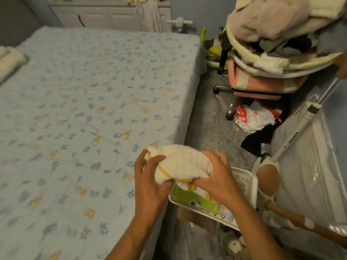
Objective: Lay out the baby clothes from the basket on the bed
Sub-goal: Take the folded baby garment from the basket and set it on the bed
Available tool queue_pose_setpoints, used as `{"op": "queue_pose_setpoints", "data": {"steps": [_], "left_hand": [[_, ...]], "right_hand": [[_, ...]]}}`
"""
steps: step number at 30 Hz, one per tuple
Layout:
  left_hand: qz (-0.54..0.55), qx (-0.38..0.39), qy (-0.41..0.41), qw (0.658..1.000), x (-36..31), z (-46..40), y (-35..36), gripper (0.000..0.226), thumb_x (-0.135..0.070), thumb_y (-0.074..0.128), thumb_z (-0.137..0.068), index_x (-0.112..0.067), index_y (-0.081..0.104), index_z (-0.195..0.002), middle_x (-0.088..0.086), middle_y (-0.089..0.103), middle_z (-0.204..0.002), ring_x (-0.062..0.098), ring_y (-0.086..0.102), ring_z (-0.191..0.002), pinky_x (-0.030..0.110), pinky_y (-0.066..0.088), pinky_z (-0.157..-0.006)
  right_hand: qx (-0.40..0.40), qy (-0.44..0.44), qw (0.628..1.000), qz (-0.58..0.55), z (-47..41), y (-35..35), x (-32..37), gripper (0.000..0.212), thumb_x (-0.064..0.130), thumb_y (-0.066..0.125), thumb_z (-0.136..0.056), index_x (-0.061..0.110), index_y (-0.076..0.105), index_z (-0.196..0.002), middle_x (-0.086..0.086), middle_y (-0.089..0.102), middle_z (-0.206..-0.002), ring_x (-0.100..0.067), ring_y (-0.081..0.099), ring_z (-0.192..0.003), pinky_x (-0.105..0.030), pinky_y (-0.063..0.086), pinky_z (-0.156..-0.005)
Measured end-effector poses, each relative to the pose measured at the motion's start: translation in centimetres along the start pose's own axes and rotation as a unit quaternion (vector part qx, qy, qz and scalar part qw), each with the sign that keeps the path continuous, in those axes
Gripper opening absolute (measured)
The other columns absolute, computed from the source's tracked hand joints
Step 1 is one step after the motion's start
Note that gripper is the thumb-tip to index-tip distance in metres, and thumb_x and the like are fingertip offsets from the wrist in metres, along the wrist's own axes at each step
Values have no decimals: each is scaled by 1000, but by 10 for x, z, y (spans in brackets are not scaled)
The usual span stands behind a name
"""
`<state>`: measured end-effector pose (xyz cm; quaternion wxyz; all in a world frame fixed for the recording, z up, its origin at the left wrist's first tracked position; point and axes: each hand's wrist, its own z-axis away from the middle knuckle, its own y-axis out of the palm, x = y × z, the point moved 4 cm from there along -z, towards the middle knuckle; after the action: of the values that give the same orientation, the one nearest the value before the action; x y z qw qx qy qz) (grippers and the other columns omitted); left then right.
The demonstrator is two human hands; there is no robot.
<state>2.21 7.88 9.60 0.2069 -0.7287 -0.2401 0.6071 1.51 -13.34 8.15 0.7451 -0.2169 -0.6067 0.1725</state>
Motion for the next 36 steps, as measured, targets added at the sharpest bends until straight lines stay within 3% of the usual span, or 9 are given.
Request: {"op": "queue_pose_setpoints", "data": {"steps": [3, 7, 12, 18, 24, 29, 33, 36], "left_hand": [[-2, -20, -29, 999, 11, -3, -52, 55, -32, 77, -67, -36, 60, -119, -2, 33, -150, 9, 38, -134, 6, 27, -101], [-5, -50, -65, 997, 38, 1, -140, 63, -27, 76, -60, -39, 60, -119, -7, 36, -148, 15, 37, -136, 31, 37, -105], [-35, -82, -89, 992, 96, 26, -256, 73, -27, 87, -58, -42, 54, -122, -7, 38, -148, 13, 36, -135, 29, 34, -106], [-14, -74, -86, 993, 186, 60, -392, 79, -55, 82, -54, -51, 46, -124, -17, 28, -150, 7, 28, -138, 20, 27, -102], [-17, -34, -63, 997, 267, 60, -501, 82, -60, 79, -56, -42, 49, -130, -16, 25, -152, 7, 25, -139, 21, 27, -104], [-38, 6, -39, 998, 319, 42, -542, 81, -55, 83, -58, -43, 47, -131, -19, 23, -149, 3, 22, -137, 21, 24, -104], [-49, 41, -34, 997, 350, 21, -538, 85, -60, 79, -57, -41, 46, -133, -17, 23, -150, 6, 23, -137, 24, 26, -106], [-43, 68, -24, 996, 371, 2, -526, 86, -58, 80, -57, -41, 45, -134, -21, 22, -148, -1, 20, -134, 23, 25, -106]], "right_hand": [[24, -22, 999, 8, 1, 29, 46, 76, 38, 79, -56, 50, 46, -124, 12, 29, -127, -18, 42, -118, -37, 46, -97], [39, -68, 997, -25, 14, 85, 118, 87, 50, 80, -44, 63, 39, -120, 23, 25, -119, -7, 36, -114, -23, 37, -94], [65, -110, 992, -16, 41, 177, 201, 99, 58, 78, -39, 42, 39, -129, 22, 24, -124, -14, 39, -122, -33, 42, -101], [77, -110, 991, -2, 89, 306, 286, 96, 49, 80, -44, 44, 38, -130, 20, 21, -136, -17, 35, -128, -26, 36, -96], [57, -75, 996, -1, 124, 415, 354, 96, 32, 88, -53, 41, 40, -135, 14, 16, -146, -23, 32, -134, -32, 39, -101], [31, -47, 998, -8, 127, 474, 377, 97, 32, 90, -55, 42, 40, -137, 10, 14, -150, -23, 29, -137, -28, 35, -99], [14, -16, 1000, -5, 113, 498, 373, 101, 35, 91, -55, 37, 39, -141, 9, 14, -151, -23, 28, -138, -36, 38, -107], [2, 5, 1000, -10, 95, 512, 361, 101, 34, 91, -56, 37, 38, -141, 9, 12, -152, -23, 27, -139, -40, 39, -109]]}}
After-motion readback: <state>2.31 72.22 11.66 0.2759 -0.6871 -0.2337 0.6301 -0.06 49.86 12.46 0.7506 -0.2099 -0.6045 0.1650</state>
